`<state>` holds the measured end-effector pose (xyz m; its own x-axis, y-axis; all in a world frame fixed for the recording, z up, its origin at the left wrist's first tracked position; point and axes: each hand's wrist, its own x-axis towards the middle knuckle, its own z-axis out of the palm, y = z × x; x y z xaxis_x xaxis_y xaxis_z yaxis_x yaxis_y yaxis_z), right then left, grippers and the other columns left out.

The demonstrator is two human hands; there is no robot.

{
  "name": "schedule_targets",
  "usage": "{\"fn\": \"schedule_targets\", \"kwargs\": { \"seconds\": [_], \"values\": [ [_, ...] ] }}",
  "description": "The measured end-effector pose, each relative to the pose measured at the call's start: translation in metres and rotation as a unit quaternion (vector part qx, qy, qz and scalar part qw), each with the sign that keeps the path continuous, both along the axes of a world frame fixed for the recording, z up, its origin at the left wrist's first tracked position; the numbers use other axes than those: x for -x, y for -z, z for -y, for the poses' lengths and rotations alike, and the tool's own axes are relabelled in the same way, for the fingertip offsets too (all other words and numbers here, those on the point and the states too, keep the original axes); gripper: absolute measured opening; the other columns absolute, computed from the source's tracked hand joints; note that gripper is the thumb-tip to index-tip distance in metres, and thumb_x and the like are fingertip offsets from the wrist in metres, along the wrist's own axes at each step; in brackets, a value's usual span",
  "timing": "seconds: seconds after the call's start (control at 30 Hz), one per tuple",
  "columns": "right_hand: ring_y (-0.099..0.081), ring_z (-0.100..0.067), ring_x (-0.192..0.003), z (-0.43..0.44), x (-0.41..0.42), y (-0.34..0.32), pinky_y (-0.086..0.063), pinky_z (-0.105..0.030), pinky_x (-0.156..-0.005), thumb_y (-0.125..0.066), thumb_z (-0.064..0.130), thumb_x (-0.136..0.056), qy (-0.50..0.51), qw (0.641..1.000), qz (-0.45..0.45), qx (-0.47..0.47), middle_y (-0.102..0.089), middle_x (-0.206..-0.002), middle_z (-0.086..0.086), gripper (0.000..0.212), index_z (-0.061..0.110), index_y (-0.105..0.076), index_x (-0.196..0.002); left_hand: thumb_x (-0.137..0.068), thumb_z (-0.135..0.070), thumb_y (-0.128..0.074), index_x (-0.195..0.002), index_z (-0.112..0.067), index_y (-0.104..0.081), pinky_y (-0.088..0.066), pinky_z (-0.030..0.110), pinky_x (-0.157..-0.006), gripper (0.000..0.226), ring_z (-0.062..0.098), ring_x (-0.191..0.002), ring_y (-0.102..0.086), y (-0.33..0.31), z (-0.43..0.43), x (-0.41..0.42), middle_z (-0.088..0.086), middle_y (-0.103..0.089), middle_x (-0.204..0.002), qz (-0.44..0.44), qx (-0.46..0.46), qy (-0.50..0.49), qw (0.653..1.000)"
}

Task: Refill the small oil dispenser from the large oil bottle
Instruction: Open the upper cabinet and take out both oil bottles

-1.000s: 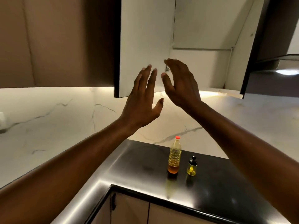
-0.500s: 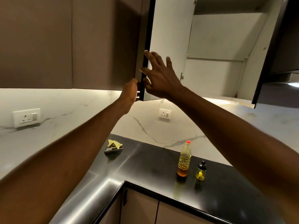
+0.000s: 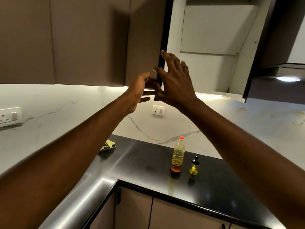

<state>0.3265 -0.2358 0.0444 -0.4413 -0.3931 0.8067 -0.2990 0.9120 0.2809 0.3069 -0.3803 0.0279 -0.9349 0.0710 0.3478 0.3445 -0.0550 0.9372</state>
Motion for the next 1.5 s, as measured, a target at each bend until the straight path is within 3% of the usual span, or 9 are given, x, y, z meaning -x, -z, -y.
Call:
{"fn": "schedule_targets", "kwargs": {
  "seconds": [0.2, 0.4, 0.63, 0.7, 0.87, 1.03, 1.13, 1.3, 1.5],
  "values": [
    [-0.030, -0.044, -0.154, -0.065, -0.010, 0.018, -0.024, -0.065, -0.123, -0.078, 0.036, -0.082, 0.043, 0.997, -0.060, -0.007, -0.046, -0.159, -0.017, 0.037, 0.013, -0.077, -0.111, -0.109, -0.042, -0.037, -0.124, -0.016, -0.069, -0.055, 0.042, -0.099, 0.044, 0.028, -0.111, -0.069, -0.001, -0.065, 0.007, 0.008, -0.071, -0.124, -0.022, -0.006, 0.052, 0.998],
    [-0.017, -0.047, -0.158, -0.133, -0.016, 0.036, -0.012, -0.067, -0.125, -0.077, 0.031, -0.083, 0.152, 0.984, -0.083, -0.029, -0.043, -0.162, -0.017, 0.050, 0.007, -0.072, -0.127, -0.109, -0.035, -0.045, -0.130, -0.016, -0.065, -0.054, 0.041, -0.099, 0.035, 0.026, -0.109, -0.071, 0.001, -0.133, 0.016, 0.005, -0.074, -0.117, -0.069, 0.048, 0.108, 0.991],
    [-0.004, -0.047, -0.160, -0.208, -0.015, 0.041, 0.000, -0.065, -0.127, -0.072, 0.039, -0.090, 0.224, 0.974, -0.042, -0.007, -0.033, -0.168, -0.016, 0.049, 0.011, -0.070, -0.130, -0.109, -0.034, -0.045, -0.137, -0.019, -0.058, -0.052, 0.035, -0.087, 0.034, 0.024, -0.120, -0.065, -0.001, -0.217, 0.048, 0.006, -0.066, -0.135, -0.093, 0.083, 0.129, 0.984],
    [-0.003, -0.048, -0.159, -0.231, -0.007, 0.044, 0.000, -0.067, -0.126, -0.073, 0.040, -0.090, 0.235, 0.971, -0.044, -0.007, -0.028, -0.170, -0.018, 0.057, 0.009, -0.065, -0.137, -0.109, -0.032, -0.046, -0.139, -0.018, -0.057, -0.049, 0.031, -0.084, 0.035, 0.022, -0.122, -0.062, 0.000, -0.238, 0.060, 0.005, -0.063, -0.137, -0.115, 0.111, 0.123, 0.980],
    [0.003, -0.041, -0.161, -0.292, 0.035, 0.056, 0.011, -0.062, -0.124, -0.071, 0.046, -0.091, 0.279, 0.960, -0.028, -0.010, -0.013, -0.174, -0.019, 0.074, 0.008, -0.052, -0.151, -0.106, -0.032, -0.053, -0.141, -0.018, -0.055, -0.043, 0.028, -0.097, 0.038, 0.016, -0.126, -0.055, 0.008, -0.289, 0.107, 0.002, -0.058, -0.142, -0.169, 0.181, 0.102, 0.963],
    [-0.003, -0.046, -0.160, -0.351, 0.098, 0.068, 0.001, -0.062, -0.127, -0.073, 0.038, -0.090, 0.273, 0.961, -0.041, 0.005, -0.012, -0.172, -0.026, 0.091, 0.001, -0.030, -0.161, -0.104, -0.038, -0.042, -0.140, -0.027, -0.055, -0.041, 0.045, -0.115, 0.040, 0.024, -0.133, -0.050, 0.011, -0.334, 0.164, 0.005, -0.048, -0.148, -0.171, 0.238, 0.048, 0.955],
    [0.001, -0.046, -0.160, -0.383, 0.136, 0.080, -0.005, -0.063, -0.128, -0.069, 0.036, -0.092, 0.291, 0.956, -0.034, 0.015, -0.004, -0.173, -0.026, 0.098, 0.001, -0.014, -0.165, -0.105, -0.030, -0.040, -0.138, -0.024, -0.055, -0.039, 0.041, -0.115, 0.036, 0.024, -0.133, -0.047, 0.018, -0.358, 0.196, 0.004, -0.039, -0.151, -0.158, 0.242, 0.010, 0.957],
    [-0.002, -0.046, -0.160, -0.431, 0.188, 0.094, -0.015, -0.066, -0.126, -0.072, 0.025, -0.086, 0.266, 0.963, -0.038, 0.029, -0.005, -0.173, -0.025, 0.102, -0.002, -0.012, -0.164, -0.102, -0.025, -0.051, -0.142, -0.016, -0.050, -0.037, 0.045, -0.113, 0.041, 0.032, -0.136, -0.038, 0.041, -0.392, 0.241, 0.007, -0.033, -0.152, -0.249, 0.323, -0.088, 0.909],
    [-0.006, -0.047, -0.159, -0.464, 0.234, 0.096, -0.019, -0.068, -0.124, -0.076, 0.019, -0.080, 0.227, 0.972, -0.022, 0.059, -0.011, -0.172, -0.026, 0.106, -0.002, -0.015, -0.164, -0.096, -0.037, -0.060, -0.148, -0.017, -0.045, -0.039, 0.048, -0.109, 0.057, 0.032, -0.142, -0.034, 0.070, -0.418, 0.276, 0.009, -0.033, -0.157, -0.358, 0.377, -0.177, 0.835]
  ]
}}
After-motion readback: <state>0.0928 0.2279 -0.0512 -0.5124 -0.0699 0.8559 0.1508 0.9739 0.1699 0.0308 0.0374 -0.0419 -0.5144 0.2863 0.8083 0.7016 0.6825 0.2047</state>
